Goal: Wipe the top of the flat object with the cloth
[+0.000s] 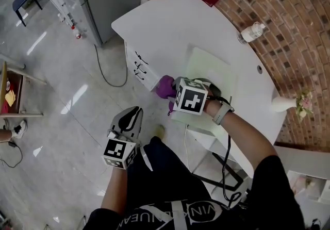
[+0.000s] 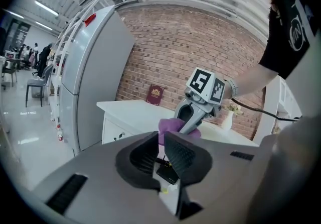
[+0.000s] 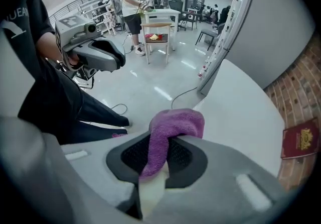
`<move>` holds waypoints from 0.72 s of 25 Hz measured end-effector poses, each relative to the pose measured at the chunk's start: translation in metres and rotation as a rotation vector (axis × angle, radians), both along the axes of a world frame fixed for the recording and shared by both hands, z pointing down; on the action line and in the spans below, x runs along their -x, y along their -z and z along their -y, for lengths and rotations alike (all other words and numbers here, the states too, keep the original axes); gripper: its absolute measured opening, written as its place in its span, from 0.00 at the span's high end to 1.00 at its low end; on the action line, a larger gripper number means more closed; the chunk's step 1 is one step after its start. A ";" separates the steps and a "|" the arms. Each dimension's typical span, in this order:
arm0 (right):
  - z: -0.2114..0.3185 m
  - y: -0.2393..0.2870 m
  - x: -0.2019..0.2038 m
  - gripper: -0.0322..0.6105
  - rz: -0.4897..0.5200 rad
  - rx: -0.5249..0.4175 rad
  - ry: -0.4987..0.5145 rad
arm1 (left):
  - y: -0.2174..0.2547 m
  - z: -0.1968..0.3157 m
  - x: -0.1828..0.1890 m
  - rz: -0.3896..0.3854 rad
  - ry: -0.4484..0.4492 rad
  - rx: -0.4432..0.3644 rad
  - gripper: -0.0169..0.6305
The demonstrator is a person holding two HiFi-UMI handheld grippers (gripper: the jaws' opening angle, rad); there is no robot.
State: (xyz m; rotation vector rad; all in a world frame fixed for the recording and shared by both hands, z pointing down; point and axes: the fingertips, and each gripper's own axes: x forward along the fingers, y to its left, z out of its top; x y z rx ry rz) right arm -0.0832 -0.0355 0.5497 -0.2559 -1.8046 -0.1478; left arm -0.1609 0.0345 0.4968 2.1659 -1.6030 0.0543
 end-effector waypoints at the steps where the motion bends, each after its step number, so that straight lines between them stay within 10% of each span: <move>1: 0.007 0.000 -0.001 0.85 0.005 -0.005 0.003 | -0.001 0.003 0.001 -0.002 0.009 0.002 0.92; 18: 0.135 0.000 -0.016 0.85 -0.026 -0.093 0.009 | -0.017 0.057 0.009 -0.013 0.151 0.009 0.92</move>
